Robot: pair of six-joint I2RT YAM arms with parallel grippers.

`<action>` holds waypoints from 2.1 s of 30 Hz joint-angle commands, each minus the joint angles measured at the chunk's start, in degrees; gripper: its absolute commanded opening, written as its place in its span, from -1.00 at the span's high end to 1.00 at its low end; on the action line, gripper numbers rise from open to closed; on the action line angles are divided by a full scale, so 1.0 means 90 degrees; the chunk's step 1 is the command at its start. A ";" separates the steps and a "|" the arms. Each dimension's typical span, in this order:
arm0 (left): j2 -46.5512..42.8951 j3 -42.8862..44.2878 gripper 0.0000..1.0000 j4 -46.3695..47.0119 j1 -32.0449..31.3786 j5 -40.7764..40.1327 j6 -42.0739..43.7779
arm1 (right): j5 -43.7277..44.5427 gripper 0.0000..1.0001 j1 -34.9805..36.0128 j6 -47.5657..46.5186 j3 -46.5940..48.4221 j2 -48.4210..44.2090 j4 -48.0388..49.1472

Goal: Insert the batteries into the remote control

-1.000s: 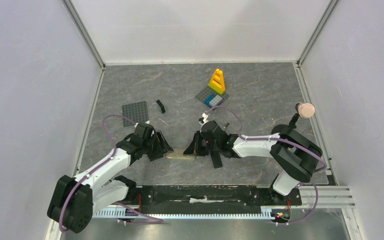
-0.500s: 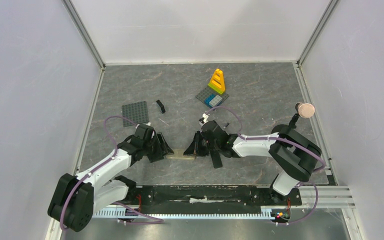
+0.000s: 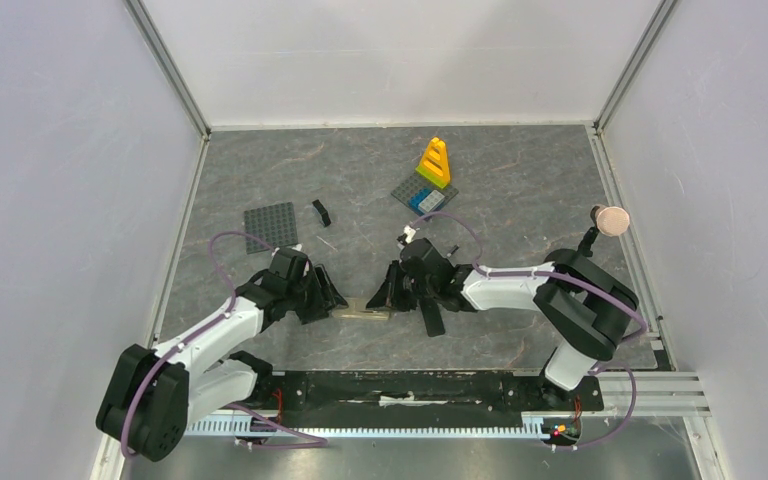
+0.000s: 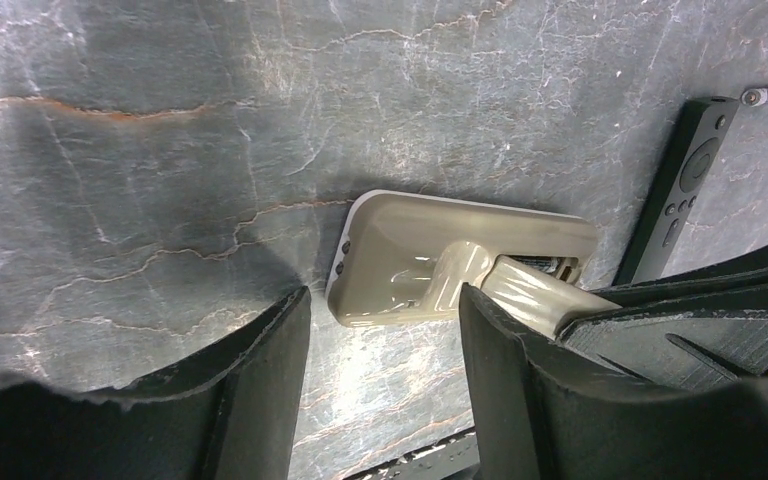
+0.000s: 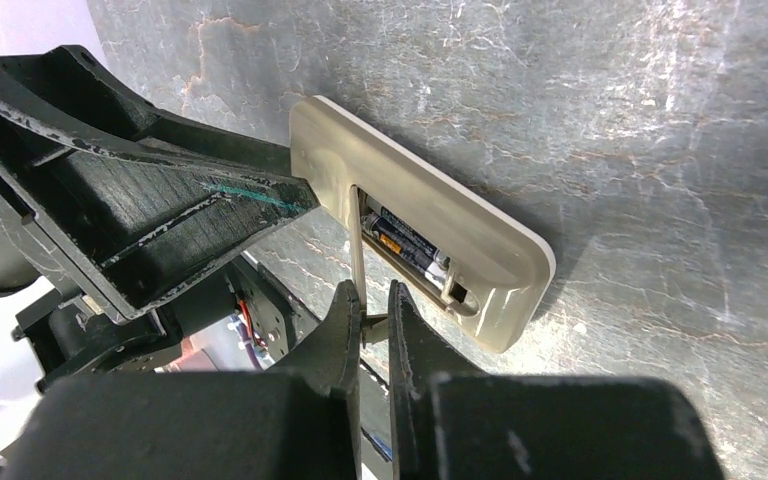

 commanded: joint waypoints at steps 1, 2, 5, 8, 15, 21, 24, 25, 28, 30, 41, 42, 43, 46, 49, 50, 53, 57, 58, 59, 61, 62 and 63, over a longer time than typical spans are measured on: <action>0.0120 -0.0082 -0.23 0.0114 0.0039 0.0023 0.0232 | -0.0080 0.95 -0.0022 -0.0161 0.0409 0.0205 -0.0468; 0.0151 -0.0090 -0.23 0.0138 0.0036 0.0032 0.0232 | -0.0090 0.93 -0.0028 -0.0223 0.0490 0.0243 -0.0612; 0.0271 -0.0102 -0.20 0.0196 0.0034 0.0067 0.0232 | -0.0060 0.84 -0.0022 -0.0348 0.0689 0.0308 -0.1086; 0.0375 -0.0118 -0.19 0.0249 0.0040 0.0120 0.0220 | 0.0039 0.74 -0.0027 -0.0381 0.0742 0.0292 -0.1435; 0.0381 -0.0167 -0.19 0.0303 0.0033 0.0113 0.0193 | 0.0121 0.44 -0.0021 -0.0368 0.0835 0.0265 -0.1684; 0.0370 -0.0170 -0.19 0.0264 0.0040 0.0029 0.0183 | 0.0256 0.25 -0.0022 -0.0241 0.0791 0.0043 -0.1638; 0.0374 -0.0163 -0.18 0.0264 0.0036 0.0004 0.0174 | 0.0236 0.21 -0.0022 -0.0205 0.0828 -0.0001 -0.1645; 0.0381 -0.0159 -0.19 0.0264 0.0039 0.0003 0.0172 | 0.0226 0.20 -0.0025 -0.0199 0.0844 -0.0009 -0.1652; 0.0378 -0.0149 -0.19 0.0254 0.0037 -0.0017 0.0174 | 0.0218 0.16 -0.0022 -0.0170 0.0844 -0.0057 -0.1691; 0.0377 -0.0158 -0.19 0.0247 0.0036 -0.0035 0.0174 | 0.0256 0.14 -0.0031 -0.0175 0.0845 -0.0107 -0.1720; 0.0539 -0.0183 -0.17 0.0156 0.0035 -0.0122 0.0174 | 0.0444 0.07 -0.0041 -0.0298 0.1054 -0.0158 -0.2076; 0.0536 -0.0178 -0.16 0.0155 0.0040 -0.0124 0.0174 | 0.0493 0.06 -0.0044 -0.0319 0.1069 -0.0181 -0.2129; 0.0537 -0.0178 -0.16 0.0147 0.0036 -0.0123 0.0172 | 0.0520 0.06 -0.0041 -0.0345 0.1088 -0.0188 -0.2190; 0.0515 -0.0164 -0.16 0.0137 0.0036 -0.0131 0.0179 | 0.0618 0.06 -0.0041 -0.0400 0.1092 -0.0261 -0.2306; 0.0517 -0.0149 -0.16 0.0127 0.0034 -0.0134 0.0182 | 0.0673 0.07 -0.0041 -0.0462 0.1092 -0.0326 -0.2353; 0.0516 -0.0149 -0.16 0.0127 0.0037 -0.0120 0.0183 | 0.0686 0.08 -0.0038 -0.0484 0.1098 -0.0339 -0.2354; 0.0502 -0.0151 -0.16 0.0112 0.0039 -0.0124 0.0183 | 0.0683 0.17 -0.0041 -0.0580 0.1155 -0.0319 -0.2403; 0.0465 -0.0149 -0.16 0.0097 0.0039 -0.0096 0.0183 | 0.0723 0.32 -0.0046 -0.0709 0.1222 -0.0276 -0.2434; 0.0457 -0.0149 -0.16 0.0098 0.0040 -0.0104 0.0183 | 0.0722 0.34 -0.0044 -0.0726 0.1239 -0.0244 -0.2434; 0.0473 -0.0150 -0.16 0.0098 0.0038 -0.0100 0.0174 | 0.0716 0.36 -0.0041 -0.0754 0.1256 -0.0232 -0.2437; 0.0471 -0.0154 -0.16 0.0095 0.0039 -0.0091 0.0173 | 0.0699 0.40 -0.0041 -0.0785 0.1298 -0.0180 -0.2437; 0.0465 -0.0149 -0.16 0.0098 0.0039 -0.0091 0.0174 | 0.0698 0.42 -0.0043 -0.0797 0.1312 -0.0153 -0.2437; 0.0468 -0.0149 -0.16 0.0105 0.0040 -0.0085 0.0174 | 0.0698 0.43 -0.0039 -0.0804 0.1323 -0.0141 -0.2436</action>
